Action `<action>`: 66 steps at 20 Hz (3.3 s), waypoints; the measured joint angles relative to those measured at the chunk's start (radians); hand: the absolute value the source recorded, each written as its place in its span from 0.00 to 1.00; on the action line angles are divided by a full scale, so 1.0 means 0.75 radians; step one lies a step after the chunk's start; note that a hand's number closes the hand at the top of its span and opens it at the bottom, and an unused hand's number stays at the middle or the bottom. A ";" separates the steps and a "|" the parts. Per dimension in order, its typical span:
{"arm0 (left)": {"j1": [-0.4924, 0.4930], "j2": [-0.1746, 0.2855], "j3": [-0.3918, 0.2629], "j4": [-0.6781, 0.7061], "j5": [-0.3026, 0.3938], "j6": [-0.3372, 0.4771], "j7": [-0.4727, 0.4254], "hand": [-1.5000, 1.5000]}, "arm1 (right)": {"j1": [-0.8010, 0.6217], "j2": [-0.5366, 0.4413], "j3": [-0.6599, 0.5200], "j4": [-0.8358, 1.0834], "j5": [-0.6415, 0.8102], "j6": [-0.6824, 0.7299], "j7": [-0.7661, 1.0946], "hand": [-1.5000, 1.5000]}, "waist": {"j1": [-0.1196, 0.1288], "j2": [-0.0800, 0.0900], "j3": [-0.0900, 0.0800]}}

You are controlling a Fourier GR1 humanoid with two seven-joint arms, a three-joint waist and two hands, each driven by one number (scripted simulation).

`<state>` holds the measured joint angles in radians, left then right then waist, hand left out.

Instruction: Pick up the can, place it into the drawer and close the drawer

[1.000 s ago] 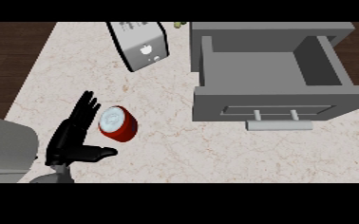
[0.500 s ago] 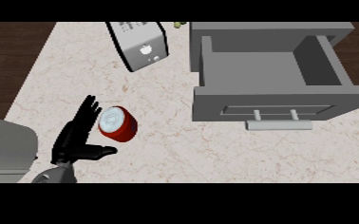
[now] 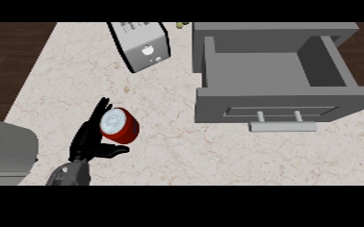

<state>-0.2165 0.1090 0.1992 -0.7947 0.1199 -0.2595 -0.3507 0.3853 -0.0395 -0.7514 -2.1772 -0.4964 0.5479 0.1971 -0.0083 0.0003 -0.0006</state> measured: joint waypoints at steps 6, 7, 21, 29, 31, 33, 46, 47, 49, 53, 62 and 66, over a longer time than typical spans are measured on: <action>-0.052 -0.013 0.013 0.090 0.035 -0.018 -0.035 0.00 | -0.002 0.011 -0.015 -0.001 -0.008 0.026 0.019 0.00 | 0.001 -0.001 0.000; -0.070 -0.011 0.021 0.112 0.047 -0.028 -0.036 1.00 | -0.009 0.013 -0.012 -0.007 -0.005 0.022 0.027 0.00 | 0.001 0.000 0.000; -0.162 -0.051 -0.022 0.102 0.129 -0.213 -0.010 1.00 | 0.046 0.040 -0.016 -0.062 -0.065 0.013 0.056 0.00 | 0.003 -0.002 0.001; -0.149 -0.108 -0.008 -0.169 0.208 -0.075 0.114 1.00 | 0.050 0.039 -0.026 -0.111 -0.098 -0.010 0.107 0.00 | 0.010 -0.004 0.001; -0.146 -0.122 0.006 -0.203 0.220 0.025 0.107 1.00 | 0.069 0.040 -0.026 -0.114 -0.107 -0.006 0.092 0.00 | 0.007 -0.005 0.001; -0.147 -0.131 -0.018 -0.250 0.239 0.113 0.121 1.00 | 0.075 0.045 -0.007 -0.112 -0.091 -0.013 0.073 0.00 | 0.006 -0.004 0.001; -0.232 -0.132 -0.224 -0.766 0.222 0.518 0.460 1.00 | 0.115 0.042 0.046 -0.169 -0.102 -0.081 0.079 0.00 | 0.004 -0.004 0.001; -0.258 -0.132 -0.228 -0.785 0.213 0.543 0.490 1.00 | 0.114 0.044 0.042 -0.158 -0.096 -0.071 0.067 0.00 | 0.003 -0.004 0.001; -0.285 -0.137 -0.255 -0.843 0.193 0.597 0.552 1.00 | 0.100 0.027 0.017 -0.131 -0.111 -0.066 0.069 0.00 | 0.004 -0.004 0.001; -0.404 -0.135 -0.279 -0.846 0.164 0.677 0.635 1.00 | 0.079 0.036 0.043 -0.136 -0.071 -0.082 0.067 0.00 | 0.001 -0.002 0.001; -0.681 -0.143 -0.364 -0.750 0.135 0.872 0.736 1.00 | 0.073 0.033 0.063 -0.144 -0.080 -0.100 0.091 0.00 | -0.008 -0.001 0.002; -0.800 -0.144 -0.403 -0.664 0.157 0.957 0.744 1.00 | 0.092 0.034 0.034 -0.126 -0.103 -0.063 0.065 0.00 | -0.013 -0.001 0.002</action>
<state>-0.8164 0.0009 -0.1027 -1.2926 0.2373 0.4585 0.2077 0.4545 -0.0138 -0.7258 -2.2720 -0.5738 0.5010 0.2455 -0.0180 -0.0001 0.0005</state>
